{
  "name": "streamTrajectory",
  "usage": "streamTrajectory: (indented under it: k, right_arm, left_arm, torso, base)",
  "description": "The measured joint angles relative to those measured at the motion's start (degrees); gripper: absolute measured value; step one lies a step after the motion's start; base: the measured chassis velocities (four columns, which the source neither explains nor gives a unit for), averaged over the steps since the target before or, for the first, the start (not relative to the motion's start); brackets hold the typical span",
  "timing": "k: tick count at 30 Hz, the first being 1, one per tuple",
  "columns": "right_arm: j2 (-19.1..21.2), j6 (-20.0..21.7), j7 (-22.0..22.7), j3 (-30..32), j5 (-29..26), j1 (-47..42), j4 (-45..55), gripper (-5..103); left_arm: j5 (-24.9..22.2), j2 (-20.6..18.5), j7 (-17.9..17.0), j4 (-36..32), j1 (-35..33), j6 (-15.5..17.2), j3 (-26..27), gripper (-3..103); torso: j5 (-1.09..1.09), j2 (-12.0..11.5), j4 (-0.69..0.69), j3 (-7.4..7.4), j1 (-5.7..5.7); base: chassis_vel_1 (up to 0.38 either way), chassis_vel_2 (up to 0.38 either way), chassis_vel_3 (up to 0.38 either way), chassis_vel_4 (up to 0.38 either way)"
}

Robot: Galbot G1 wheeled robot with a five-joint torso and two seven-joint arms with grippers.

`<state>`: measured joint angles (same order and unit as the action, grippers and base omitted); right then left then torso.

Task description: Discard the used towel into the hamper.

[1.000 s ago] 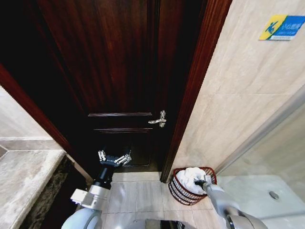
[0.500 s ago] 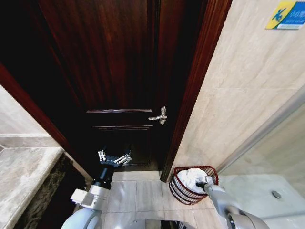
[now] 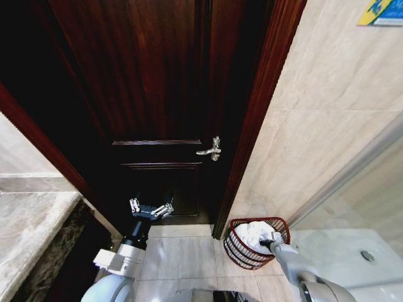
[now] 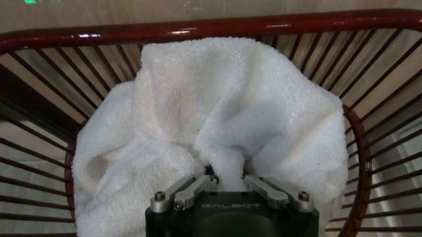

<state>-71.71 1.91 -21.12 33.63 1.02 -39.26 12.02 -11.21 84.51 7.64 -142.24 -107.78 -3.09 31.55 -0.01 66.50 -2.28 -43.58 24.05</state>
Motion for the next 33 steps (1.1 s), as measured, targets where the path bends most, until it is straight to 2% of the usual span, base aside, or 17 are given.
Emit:
streamTrajectory:
  k: [18, 22, 24, 25, 29, 32, 33]
  right_arm:
    - [0.4, 0.1, -0.3, -0.3, 1.6, -0.1, 1.2, 10]
    - [0.3, 1.4, -1.3, -0.4, 2.1, -2.8, 7.0, 8]
    - [0.8, 3.0, -2.6, -1.1, 0.9, -6.3, 13.7, 16]
    - [0.8, 3.0, -2.6, -1.1, 0.9, -6.3, 13.7, 16]
    - [2.8, 5.2, -3.9, -2.0, -0.9, -10.4, 23.1, 37]
    - [3.9, 5.8, -4.0, -2.3, -1.9, -12.3, 25.9, 43]
    - [4.6, 6.3, -4.2, -2.5, -2.9, -13.7, 28.3, 54]
  left_arm:
    - [0.0, 0.0, 0.0, 0.0, 0.0, 0.0, 0.0, 100]
    - [0.0, 0.0, 0.0, 0.0, 0.0, 0.0, 0.0, 100]
    - [0.0, 0.0, 0.0, 0.0, 0.0, 0.0, 0.0, 100]
    - [0.0, 0.0, 0.0, 0.0, 0.0, 0.0, 0.0, 100]
    - [0.0, 0.0, 0.0, 0.0, 0.0, 0.0, 0.0, 100]
    - [0.0, 0.0, 0.0, 0.0, 0.0, 0.0, 0.0, 100]
    - [0.0, 0.0, 0.0, 0.0, 0.0, 0.0, 0.0, 100]
  torso:
    - [-0.01, -5.0, 0.0, 2.78, -2.24]
    - [0.0, -6.1, 0.0, 3.36, -2.69]
    - [0.02, -6.5, 0.03, 3.59, -2.86]
    - [0.02, -6.5, 0.03, 3.59, -2.86]
    - [0.05, -6.6, -0.02, 3.68, -2.9]
    - [0.06, -6.6, -0.02, 3.66, -2.89]
    - [0.06, -6.5, -0.01, 3.64, -2.87]
  base:
    - [0.0, 0.0, 0.0, 0.0]
    - [0.0, 0.0, 0.0, 0.0]
    - [0.0, 0.0, 0.0, 0.0]
    - [0.0, 0.0, 0.0, 0.0]
    - [0.0, 0.0, 0.0, 0.0]
    - [0.0, 0.0, 0.0, 0.0]
    - [0.0, 0.0, 0.0, 0.0]
